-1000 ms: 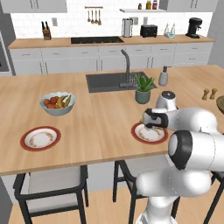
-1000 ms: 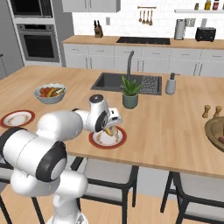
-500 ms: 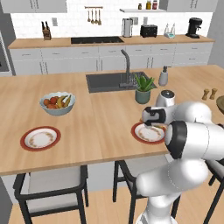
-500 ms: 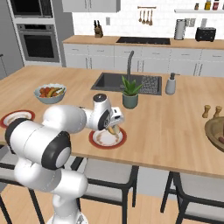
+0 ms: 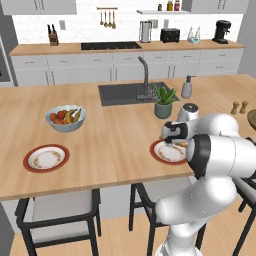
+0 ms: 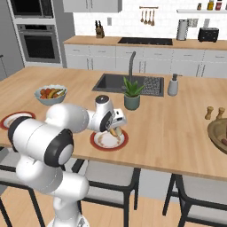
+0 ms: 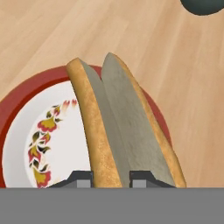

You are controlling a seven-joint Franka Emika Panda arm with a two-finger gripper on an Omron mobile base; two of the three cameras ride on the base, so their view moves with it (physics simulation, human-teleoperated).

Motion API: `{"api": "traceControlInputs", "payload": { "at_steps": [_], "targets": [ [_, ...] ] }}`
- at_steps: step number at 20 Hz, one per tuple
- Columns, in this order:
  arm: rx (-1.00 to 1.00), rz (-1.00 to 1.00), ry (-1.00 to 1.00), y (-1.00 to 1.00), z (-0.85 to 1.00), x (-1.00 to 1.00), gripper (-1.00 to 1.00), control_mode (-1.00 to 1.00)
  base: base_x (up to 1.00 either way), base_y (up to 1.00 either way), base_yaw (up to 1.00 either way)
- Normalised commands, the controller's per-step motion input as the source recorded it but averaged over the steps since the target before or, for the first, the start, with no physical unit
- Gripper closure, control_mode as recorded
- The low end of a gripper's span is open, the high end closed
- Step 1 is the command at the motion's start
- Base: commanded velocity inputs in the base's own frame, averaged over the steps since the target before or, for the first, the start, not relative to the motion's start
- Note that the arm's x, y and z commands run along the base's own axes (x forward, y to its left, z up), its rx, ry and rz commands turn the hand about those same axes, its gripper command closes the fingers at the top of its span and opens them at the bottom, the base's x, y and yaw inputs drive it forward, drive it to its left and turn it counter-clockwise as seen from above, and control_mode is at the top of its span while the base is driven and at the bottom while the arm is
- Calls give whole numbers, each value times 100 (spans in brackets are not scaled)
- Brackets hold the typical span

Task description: Place one bun and one sausage from the bowl on each plate.

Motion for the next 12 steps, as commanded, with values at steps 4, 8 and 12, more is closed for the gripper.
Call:
{"api": "traceControlInputs", "payload": {
  "at_steps": [4,8,12],
  "targets": [
    [0,0,0,0,-13,1,100,-100,0,0,0],
    [0,0,0,0,-11,1,100,-100,0,0,0],
    [0,0,0,0,-11,1,100,-100,0,0,0]
  ]
}}
